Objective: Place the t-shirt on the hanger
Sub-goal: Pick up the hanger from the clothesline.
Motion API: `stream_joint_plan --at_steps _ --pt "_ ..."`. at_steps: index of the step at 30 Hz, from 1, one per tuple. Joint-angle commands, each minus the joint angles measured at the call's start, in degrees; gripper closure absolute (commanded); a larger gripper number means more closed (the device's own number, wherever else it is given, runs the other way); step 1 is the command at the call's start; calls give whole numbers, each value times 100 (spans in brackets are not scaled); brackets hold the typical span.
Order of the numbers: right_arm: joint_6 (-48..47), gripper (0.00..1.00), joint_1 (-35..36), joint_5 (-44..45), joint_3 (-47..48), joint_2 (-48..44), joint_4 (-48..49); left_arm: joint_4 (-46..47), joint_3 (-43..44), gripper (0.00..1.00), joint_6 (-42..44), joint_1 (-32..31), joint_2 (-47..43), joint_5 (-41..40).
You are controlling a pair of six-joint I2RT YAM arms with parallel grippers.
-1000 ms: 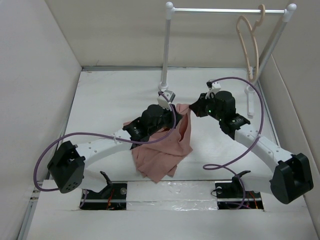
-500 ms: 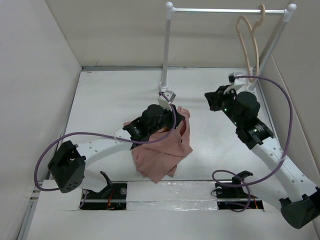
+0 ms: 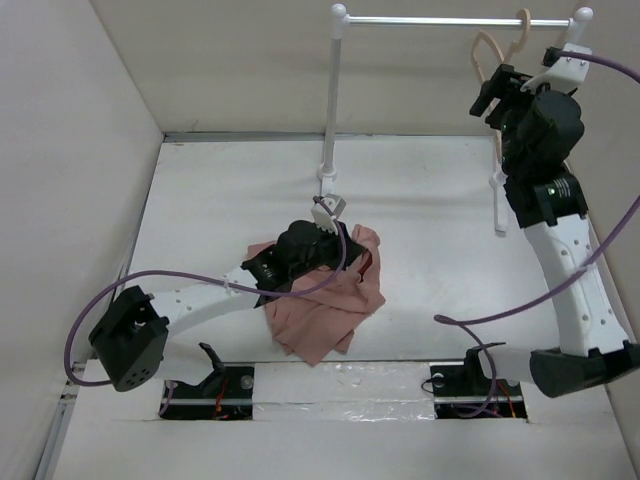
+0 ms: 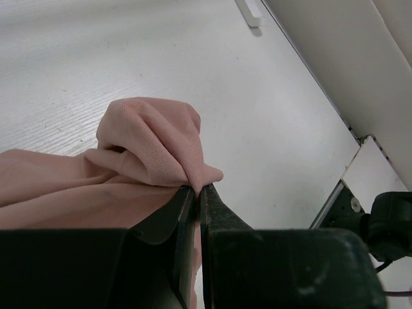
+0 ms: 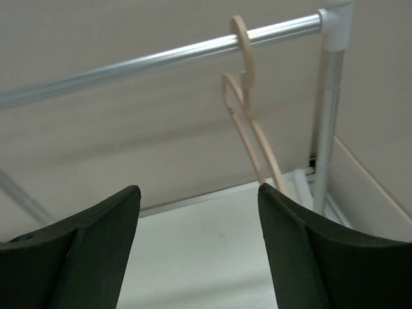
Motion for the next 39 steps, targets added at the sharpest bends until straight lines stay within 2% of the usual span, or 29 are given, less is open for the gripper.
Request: stream_joint_plan --at_steps 1,4,9,13,15,16,19,20,22,29,30,35,39 --pt "-148 17 -750 -231 474 451 -663 376 -93 100 -7 13 -404 113" --pt "-77 17 -1350 -963 1142 1066 -1147 393 -199 100 -7 13 -466 121" --pt "-200 19 -1466 -1195 1284 1568 -1167 472 -226 100 11 13 -388 236" --pt "-183 35 -1642 -1387 1301 1788 -974 516 -234 100 2 13 -352 297" --pt "-183 37 -1642 -1423 1319 1858 -929 525 -243 100 2 13 -343 306" --pt "-183 48 -1642 -1414 1328 1920 -877 525 -243 100 2 13 -326 297" --pt "-156 57 -1642 -1397 1249 1973 -710 534 -234 100 11 13 -273 289" --pt "-156 64 -1642 -1388 1214 1999 -683 534 -226 100 11 13 -247 289" --pt "-165 66 -1642 -1335 1196 2034 -639 534 -226 100 2 13 -220 289" --pt "-191 65 -1642 -1388 1222 2192 -604 604 -191 100 -7 13 -150 297" --pt "-200 68 -1642 -1396 1240 2227 -604 604 -173 100 2 13 -133 315" --pt "-183 98 -1642 -1353 1170 2114 -481 622 -147 100 -7 13 -106 332" --pt "-156 100 -1590 -1431 819 1719 2 613 -138 100 2 13 -88 315"
